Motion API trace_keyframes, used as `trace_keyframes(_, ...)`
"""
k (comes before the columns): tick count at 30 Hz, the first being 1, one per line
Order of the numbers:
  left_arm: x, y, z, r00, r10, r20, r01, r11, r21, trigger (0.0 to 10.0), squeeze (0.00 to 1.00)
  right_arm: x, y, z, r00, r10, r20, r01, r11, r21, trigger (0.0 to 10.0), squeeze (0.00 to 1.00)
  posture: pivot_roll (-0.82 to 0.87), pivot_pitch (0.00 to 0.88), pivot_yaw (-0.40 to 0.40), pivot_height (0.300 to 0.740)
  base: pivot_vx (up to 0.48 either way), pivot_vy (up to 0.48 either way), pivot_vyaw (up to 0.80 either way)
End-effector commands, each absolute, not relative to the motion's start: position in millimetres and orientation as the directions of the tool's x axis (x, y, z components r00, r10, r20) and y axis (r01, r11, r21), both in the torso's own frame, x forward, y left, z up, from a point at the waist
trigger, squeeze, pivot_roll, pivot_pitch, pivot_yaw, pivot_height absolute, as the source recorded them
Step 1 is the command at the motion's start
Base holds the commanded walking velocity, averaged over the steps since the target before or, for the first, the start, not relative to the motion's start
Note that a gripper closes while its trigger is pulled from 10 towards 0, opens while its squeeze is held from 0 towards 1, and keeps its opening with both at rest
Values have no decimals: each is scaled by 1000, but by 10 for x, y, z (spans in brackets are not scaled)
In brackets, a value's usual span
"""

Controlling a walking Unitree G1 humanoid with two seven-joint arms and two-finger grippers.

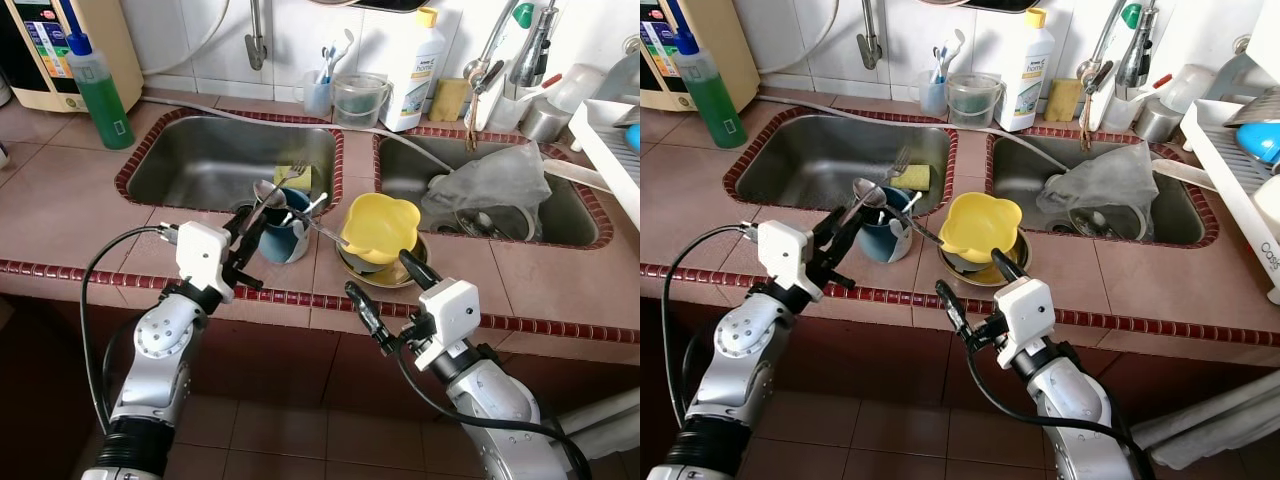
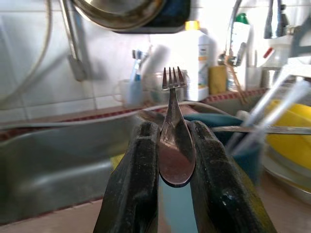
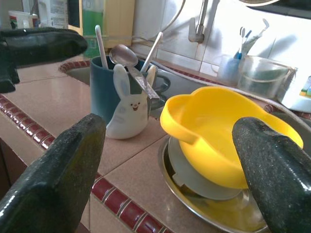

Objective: Kitchen organization

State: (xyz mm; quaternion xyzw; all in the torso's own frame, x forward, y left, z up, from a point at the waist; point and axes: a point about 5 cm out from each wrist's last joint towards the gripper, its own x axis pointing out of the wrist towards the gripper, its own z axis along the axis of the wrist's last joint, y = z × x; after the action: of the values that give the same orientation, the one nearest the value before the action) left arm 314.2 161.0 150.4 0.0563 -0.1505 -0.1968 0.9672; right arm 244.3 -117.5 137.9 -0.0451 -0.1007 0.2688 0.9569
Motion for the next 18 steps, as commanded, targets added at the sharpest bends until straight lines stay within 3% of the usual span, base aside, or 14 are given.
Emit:
trace_keyframes(1,3175,1664,1597,878,-380,293,342,924,173,0,0,2475,-1206,1397,842,510,177,-493,860,-131,10000,0,-72,64,-39,740,0,0,0)
trace_keyframes(5,3196,1781,1644,890,-344,299,302,937,178,0,0,2532,-1199,1460,843,499,202,-484,866,-125,10000,0,-65,58,-43,740,0,0,0)
trace_keyframes(6,3204,1815,1660,894,-330,301,290,942,172,706,0,2554,-1195,1488,841,498,212,-482,867,-126,10000,0,-60,54,-44,740,0,0,0)
trace_keyframes(7,3215,1867,1688,902,-305,306,268,950,159,4353,0,2593,-1191,1539,838,494,231,-478,869,-125,10000,0,-54,51,-46,740,0,0,0)
trace_keyframes(8,3215,1867,1688,902,-305,306,268,950,159,4353,0,2593,-1191,1539,838,494,231,-478,869,-125,10000,0,-54,51,-46,740,0,0,0)
trace_keyframes(9,3226,1909,1714,909,-282,308,247,958,147,10000,0,2630,-1185,1596,836,488,252,-475,873,-114,10000,0,-47,44,-49,740,0,0,0)
trace_keyframes(18,3231,2055,1764,924,-227,309,204,973,105,10000,0,2690,-1155,1802,815,485,318,-487,870,-78,10000,0,-32,28,-58,740,0,0,0)
